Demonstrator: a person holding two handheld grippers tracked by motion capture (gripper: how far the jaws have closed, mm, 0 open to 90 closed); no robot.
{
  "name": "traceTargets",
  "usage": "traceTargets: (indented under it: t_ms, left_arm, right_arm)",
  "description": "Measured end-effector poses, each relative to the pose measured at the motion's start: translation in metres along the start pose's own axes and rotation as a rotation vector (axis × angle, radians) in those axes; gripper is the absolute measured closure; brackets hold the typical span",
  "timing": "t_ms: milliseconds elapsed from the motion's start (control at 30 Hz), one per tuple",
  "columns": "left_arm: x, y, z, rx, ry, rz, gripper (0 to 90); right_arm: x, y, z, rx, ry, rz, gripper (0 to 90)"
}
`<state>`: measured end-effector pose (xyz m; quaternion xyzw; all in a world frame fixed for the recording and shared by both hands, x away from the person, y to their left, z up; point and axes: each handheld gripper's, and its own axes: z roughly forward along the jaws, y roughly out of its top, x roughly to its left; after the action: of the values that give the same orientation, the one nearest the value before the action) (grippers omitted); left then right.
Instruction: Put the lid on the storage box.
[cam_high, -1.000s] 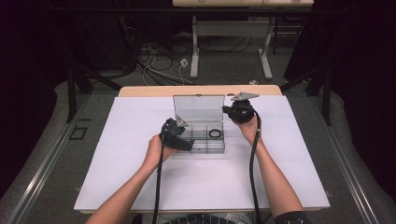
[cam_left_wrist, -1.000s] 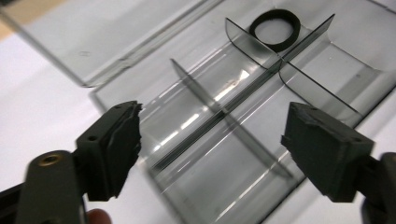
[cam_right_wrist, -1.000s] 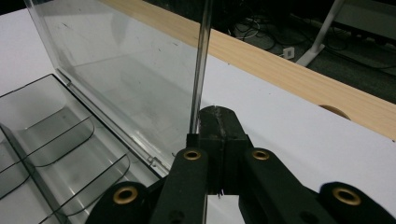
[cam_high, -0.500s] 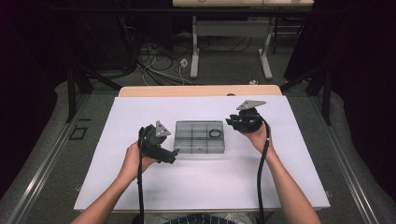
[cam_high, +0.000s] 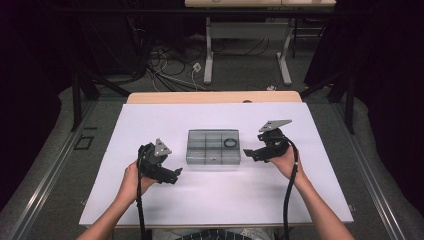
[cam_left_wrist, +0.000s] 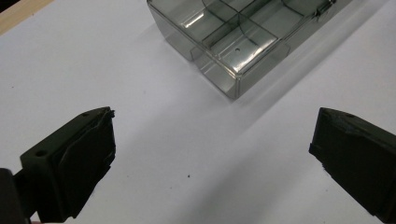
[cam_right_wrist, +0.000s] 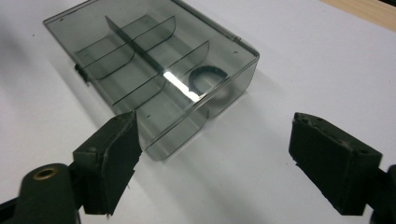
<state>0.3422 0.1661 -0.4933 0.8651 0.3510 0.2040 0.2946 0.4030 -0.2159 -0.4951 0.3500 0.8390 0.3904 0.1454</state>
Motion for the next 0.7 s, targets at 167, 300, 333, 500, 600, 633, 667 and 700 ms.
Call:
traceTargets:
  t_ms: [167,300,333,500,600,633,667,700]
  left_arm:
    - [0.001,-0.009,-0.004,0.012,-0.009,-0.002,0.0]
    - [0.0,-0.015,-0.005,0.012,-0.012,-0.001,0.0]
    - [0.001,-0.016,-0.007,0.024,-0.014,0.003,0.0]
    - [-0.001,-0.024,-0.011,0.02,-0.014,0.007,0.0]
    - [-0.002,-0.028,-0.014,0.02,-0.01,0.015,0.0]
    - [-0.002,-0.029,-0.015,0.015,-0.005,0.014,0.0]
    - [-0.002,-0.03,-0.016,0.015,-0.01,0.014,0.0]
    - [-0.003,-0.031,-0.016,0.017,-0.011,0.006,0.0]
  right_arm:
    - [0.007,-0.009,-0.01,0.029,0.012,0.004,10.5]
    - [0.012,-0.016,-0.015,0.04,0.014,0.0,6.7]
    - [0.013,-0.017,-0.017,0.046,0.016,-0.002,5.8]
    - [0.021,-0.024,-0.023,0.056,0.021,-0.006,2.6]
    - [0.028,-0.028,-0.028,0.054,0.026,-0.016,1.5]
    - [0.03,-0.029,-0.029,0.05,0.02,-0.022,1.4]
    - [0.032,-0.03,-0.031,0.053,0.018,-0.027,0.9]
    - [0.034,-0.032,-0.031,0.04,0.019,-0.025,0.7]
